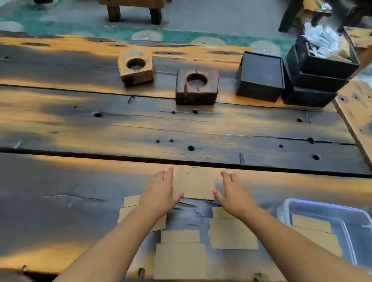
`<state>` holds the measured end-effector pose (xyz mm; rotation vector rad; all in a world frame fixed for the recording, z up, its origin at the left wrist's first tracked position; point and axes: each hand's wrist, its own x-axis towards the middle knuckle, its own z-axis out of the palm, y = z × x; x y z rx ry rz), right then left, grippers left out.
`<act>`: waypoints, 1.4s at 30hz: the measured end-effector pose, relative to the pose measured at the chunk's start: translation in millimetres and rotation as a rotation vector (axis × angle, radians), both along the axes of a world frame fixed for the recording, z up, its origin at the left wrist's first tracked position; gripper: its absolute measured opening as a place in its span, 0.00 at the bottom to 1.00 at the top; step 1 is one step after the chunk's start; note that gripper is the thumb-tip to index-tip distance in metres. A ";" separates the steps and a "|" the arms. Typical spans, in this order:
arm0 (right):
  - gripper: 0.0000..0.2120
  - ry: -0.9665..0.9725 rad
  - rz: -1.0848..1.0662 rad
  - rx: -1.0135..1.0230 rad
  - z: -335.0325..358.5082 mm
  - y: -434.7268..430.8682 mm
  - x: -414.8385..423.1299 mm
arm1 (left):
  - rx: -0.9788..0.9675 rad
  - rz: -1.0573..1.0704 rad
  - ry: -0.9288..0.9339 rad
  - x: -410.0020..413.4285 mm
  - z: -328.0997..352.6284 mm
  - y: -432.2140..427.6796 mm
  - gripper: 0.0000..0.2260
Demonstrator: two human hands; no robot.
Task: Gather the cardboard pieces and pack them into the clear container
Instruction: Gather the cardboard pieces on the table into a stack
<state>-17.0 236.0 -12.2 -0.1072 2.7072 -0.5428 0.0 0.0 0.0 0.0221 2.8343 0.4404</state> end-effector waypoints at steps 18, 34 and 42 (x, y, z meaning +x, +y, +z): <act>0.17 -0.259 -0.370 -0.101 -60.0 -10.8 -30.5 | 0.334 0.347 -0.308 -48.1 -75.1 -3.5 0.19; 0.16 -0.273 -0.484 -0.229 -84.8 -25.4 -54.0 | 0.309 0.434 -0.307 -65.8 -96.6 10.0 0.14; 0.15 -0.227 -0.520 -0.250 -86.4 -29.8 -50.4 | 0.344 0.483 -0.284 -63.5 -99.2 13.8 0.14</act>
